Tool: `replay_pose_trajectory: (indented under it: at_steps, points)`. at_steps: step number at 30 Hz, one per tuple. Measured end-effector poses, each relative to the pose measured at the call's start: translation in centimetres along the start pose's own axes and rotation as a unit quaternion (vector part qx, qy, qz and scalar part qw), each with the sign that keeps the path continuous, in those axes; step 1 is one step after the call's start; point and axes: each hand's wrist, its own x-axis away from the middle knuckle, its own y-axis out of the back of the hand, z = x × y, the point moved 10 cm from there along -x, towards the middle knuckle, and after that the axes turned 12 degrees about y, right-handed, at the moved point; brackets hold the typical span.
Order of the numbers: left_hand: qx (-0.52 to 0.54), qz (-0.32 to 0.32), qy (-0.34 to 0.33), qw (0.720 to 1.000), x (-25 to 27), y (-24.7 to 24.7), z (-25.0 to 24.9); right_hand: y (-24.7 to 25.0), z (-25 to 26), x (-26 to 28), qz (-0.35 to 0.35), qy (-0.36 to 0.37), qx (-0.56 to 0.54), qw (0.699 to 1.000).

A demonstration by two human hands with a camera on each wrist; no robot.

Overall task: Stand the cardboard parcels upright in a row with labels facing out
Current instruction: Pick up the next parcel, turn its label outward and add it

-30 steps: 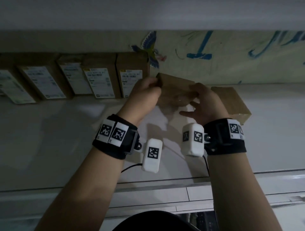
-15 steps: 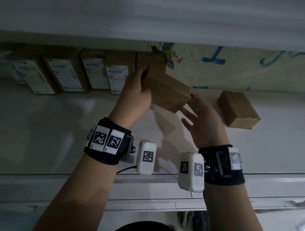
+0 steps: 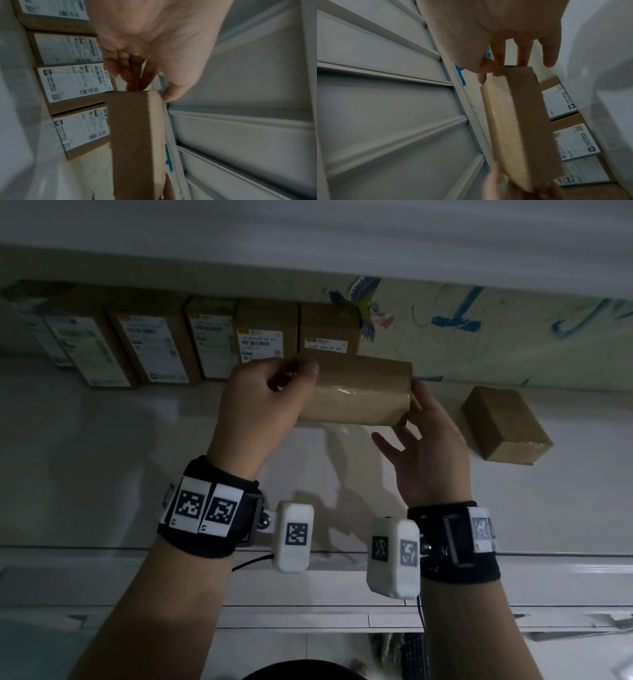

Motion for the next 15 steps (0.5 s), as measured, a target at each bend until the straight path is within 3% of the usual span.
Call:
replay_pose_trajectory:
  at_steps: [5, 10, 13, 15]
  points:
    - [0.01, -0.038, -0.133, 0.99, 2.1, 0.8, -3.9, -0.9, -1.6, 0.4, 0.022, -0.054, -0.039, 0.998]
    - [-0.011, 0.076, -0.217, 0.973, 4.1, -3.4, -6.2, -4.2, -5.3, 3.4, 0.114, -0.189, -0.008, 0.975]
    - [-0.006, 0.138, -0.213, 0.967, 4.8, -5.2, -6.4, -7.0, -7.0, 6.0, 0.205, -0.265, -0.075, 0.939]
    - [-0.059, 0.14, -0.211, 0.966, 4.6, -5.7, -5.9, -7.5, -7.7, 6.9, 0.234, -0.306, -0.064, 0.921]
